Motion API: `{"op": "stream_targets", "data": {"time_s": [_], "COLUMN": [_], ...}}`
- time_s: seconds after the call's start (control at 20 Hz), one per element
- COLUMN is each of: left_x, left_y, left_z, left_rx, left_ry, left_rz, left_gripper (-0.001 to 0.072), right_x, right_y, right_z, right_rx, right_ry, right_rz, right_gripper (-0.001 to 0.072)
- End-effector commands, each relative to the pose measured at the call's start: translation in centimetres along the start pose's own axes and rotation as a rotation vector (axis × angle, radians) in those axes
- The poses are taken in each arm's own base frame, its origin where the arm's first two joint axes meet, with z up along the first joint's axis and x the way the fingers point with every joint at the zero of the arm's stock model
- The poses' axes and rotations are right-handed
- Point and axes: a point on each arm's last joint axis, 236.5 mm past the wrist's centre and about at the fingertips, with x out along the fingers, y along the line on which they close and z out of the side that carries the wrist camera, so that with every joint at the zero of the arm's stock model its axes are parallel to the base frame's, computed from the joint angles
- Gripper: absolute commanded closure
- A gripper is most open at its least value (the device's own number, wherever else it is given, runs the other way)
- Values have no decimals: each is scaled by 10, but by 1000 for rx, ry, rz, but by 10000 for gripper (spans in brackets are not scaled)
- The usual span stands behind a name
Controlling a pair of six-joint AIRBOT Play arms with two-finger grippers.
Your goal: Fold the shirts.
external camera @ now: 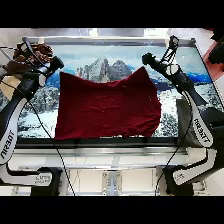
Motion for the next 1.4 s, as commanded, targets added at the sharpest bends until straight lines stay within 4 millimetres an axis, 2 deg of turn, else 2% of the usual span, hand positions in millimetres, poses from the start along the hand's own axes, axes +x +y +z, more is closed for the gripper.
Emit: {"op": "stream_targets", "data": {"time_s": [0.0, 0.05, 0.1, 0.15, 0.25, 0.35, 0.45, 0.55, 0.6, 0.7, 0.9, 1.0, 1.15, 1.35], "left_x": [-33, -58, -81, -101, -137, -168, -192, -212, -220, -231, -241, -242, -243, -244], "left_y": [-27, -30, -26, -18, 7, 23, 35, 39, 36, 26, 8, 4, 3, 2], "left_z": [70, 92, 100, 94, 54, 23, -6, -36, -48, -59, -63, -65, -71, -73], "left_rx": [-106, -88, -34, 45, 196, 200, 157, 66, 30, -21, -40, -45, -50, -57], "left_ry": [-171, -207, -189, -121, 80, 163, 189, 214, 226, 241, 260, 272, 299, 305], "left_rz": [-99, -102, -70, -19, 96, 134, 142, 121, 93, 42, -28, -45, -46, -51], "left_gripper": [51, 53, 54, 63, 63, 63, 62, 63, 63, 63, 62, 62, 62, 62], "right_x": [-21, -38, -55, -74, -115, -153, -177, -189, -193, -194, -214, -223, -229, -222], "right_y": [-1, -7, -18, -35, -78, -118, -139, -153, -156, -146, -146, -146, -146, -139], "right_z": [37, 42, 38, 23, -28, -79, -126, -165, -181, -207, -258, -276, -288, -285], "right_rx": [26, 0, -16, -18, -30, 0, 85, 147, 183, 276, 358, 383, 395, 435], "right_ry": [-29, 19, 94, 211, 489, 702, 816, 856, 861, 870, 967, 1002, 1027, 996], "right_rz": [22, 28, 22, 1, -79, -161, -193, -223, -230, -190, -200, -207, -211, -189], "right_gripper": [272, 272, 272, 272, 272, 272, 272, 272, 272, 271, 272, 271, 271, 272]}}
